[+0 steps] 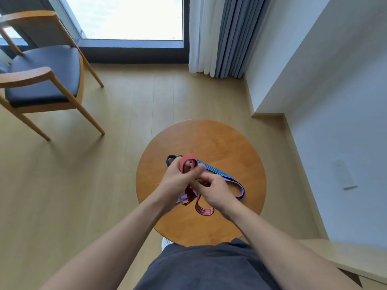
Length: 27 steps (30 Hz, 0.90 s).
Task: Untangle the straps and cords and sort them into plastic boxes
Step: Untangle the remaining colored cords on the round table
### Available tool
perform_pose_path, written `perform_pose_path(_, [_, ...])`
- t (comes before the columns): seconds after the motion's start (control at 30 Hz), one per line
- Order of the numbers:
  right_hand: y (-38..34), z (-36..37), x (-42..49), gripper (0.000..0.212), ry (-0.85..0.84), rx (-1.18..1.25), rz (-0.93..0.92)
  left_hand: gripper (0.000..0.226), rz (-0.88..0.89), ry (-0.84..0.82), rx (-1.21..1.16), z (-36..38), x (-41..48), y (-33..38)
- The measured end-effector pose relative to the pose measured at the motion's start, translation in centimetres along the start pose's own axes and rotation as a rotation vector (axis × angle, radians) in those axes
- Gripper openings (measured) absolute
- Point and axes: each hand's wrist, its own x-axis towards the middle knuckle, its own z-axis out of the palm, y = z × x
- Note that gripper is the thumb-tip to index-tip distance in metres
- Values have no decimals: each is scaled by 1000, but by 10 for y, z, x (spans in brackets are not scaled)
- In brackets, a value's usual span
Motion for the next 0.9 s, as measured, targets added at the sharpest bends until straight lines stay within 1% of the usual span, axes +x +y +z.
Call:
perform_pose_path(0.07, [11,-2,5,13,-76,-91,31,40,-23,118,122,1,0,-17])
perform_pose_path(0.17, [33,-9,14,27,-249,-218,112,21,-114,311,94,-2,0,-37])
perform_pose_path(0.2, [41,-14,18,27,-251,-247,125,19,-135,370,103,-3,-1,-42])
perform_pose_path(0.27, [64,-29,29,22,-141,-322,141,20,-146,456,165,-9,-4,-52])
perform_pose_path(0.33, [92,-52,42,26,-49,-537,194,17,-153,476,196,-15,-10,-59])
perform_pose_path(0.37, [108,-64,49,31,-66,-692,234,17,-157,472,208,-17,-13,-61])
perform_pose_path(0.43, [140,-86,60,42,-187,-975,321,17,-182,490,257,-21,-16,-64])
perform_pose_path(0.47, [152,-93,63,43,-248,-1072,349,18,-196,516,280,-21,-16,-65])
perform_pose_path(0.5, [163,-99,65,41,-285,-1138,362,17,-207,547,289,-22,-15,-67])
perform_pose_path(0.57, [180,-106,65,28,-299,-1232,362,18,-222,599,278,-20,-13,-69])
perform_pose_path(0.67, [189,-115,64,15,-260,-1308,370,29,-227,612,282,-15,-8,-73])
perform_pose_path(0.7, [189,-118,65,13,-258,-1319,379,32,-225,605,286,-13,-6,-73])
perform_pose_path(0.73, [187,-120,66,17,-250,-1305,393,34,-221,597,293,-10,-4,-74])
perform_pose_path(0.8, [174,-125,67,24,-183,-1172,383,34,-198,581,333,-5,1,-72])
perform_pose_path(0.9, [135,-132,72,27,8,-973,234,25,-132,529,491,1,12,-63])
